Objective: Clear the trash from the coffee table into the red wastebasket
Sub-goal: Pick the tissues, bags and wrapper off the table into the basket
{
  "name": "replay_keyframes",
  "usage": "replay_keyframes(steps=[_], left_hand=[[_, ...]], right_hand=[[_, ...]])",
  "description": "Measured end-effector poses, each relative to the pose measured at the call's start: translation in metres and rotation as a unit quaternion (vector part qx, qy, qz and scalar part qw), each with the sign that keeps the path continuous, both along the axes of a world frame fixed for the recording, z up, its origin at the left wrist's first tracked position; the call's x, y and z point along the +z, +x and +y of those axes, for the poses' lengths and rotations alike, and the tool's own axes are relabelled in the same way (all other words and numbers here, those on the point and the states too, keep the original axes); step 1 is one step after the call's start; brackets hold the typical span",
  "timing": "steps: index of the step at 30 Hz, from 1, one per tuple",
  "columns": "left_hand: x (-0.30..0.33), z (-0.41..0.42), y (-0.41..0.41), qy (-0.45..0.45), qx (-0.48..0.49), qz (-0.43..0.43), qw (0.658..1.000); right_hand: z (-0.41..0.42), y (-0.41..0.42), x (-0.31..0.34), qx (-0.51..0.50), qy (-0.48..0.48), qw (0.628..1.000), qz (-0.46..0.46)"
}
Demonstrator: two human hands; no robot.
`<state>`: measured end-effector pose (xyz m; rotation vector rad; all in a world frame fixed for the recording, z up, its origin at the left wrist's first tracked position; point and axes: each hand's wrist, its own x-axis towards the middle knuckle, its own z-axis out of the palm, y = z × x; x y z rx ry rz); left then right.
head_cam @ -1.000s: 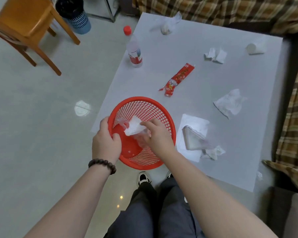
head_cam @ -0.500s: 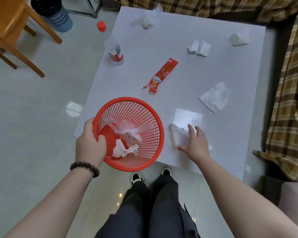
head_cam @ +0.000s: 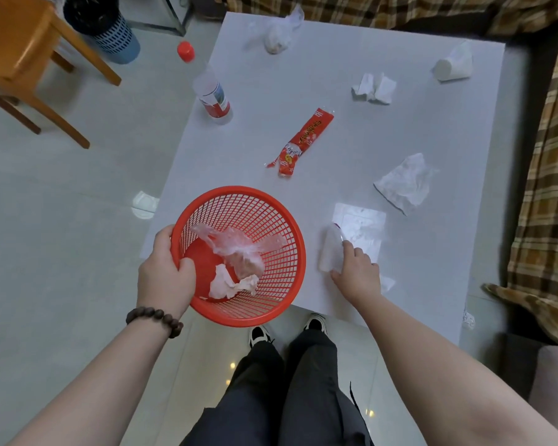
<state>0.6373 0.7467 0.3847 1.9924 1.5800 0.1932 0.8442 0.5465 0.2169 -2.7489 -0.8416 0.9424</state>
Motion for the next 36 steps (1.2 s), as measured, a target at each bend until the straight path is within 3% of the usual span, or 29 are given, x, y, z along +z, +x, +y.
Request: replay_keyframes(steps=[8,14,17,22,29,36], left_hand=[[0.002,-0.008,-0.001,-0.006,-0.002,-0.003,1.000],[0.011,-0.014,0.004,-0.005,0.006,-0.006,1.000],[0.016,-0.017,0.008,-0.011,0.009,-0.014,1.000],[0.023,-0.024,0.007,-0.025,0.003,-0.042,0.999],[0.025,-0.031,-0.007,-0.036,-0.010,-0.089,0.995],[0.020,-0.020,-0.017,-0.061,-0.027,-0.087,0.994]], right_hand=[[0.006,0.001,0.041,-0.083,0.124,0.988,0.026],[0.024,-0.011,0.130,-0.148,0.327,0.933,0.009],[0.035,-0.032,0.165,-0.131,0.371,0.918,0.036],[0.059,-0.080,0.171,0.011,0.297,0.949,0.109],[0.086,-0.120,0.145,0.141,0.153,0.969,0.133],[0.049,-0.111,0.149,0.031,0.218,0.970,0.108]])
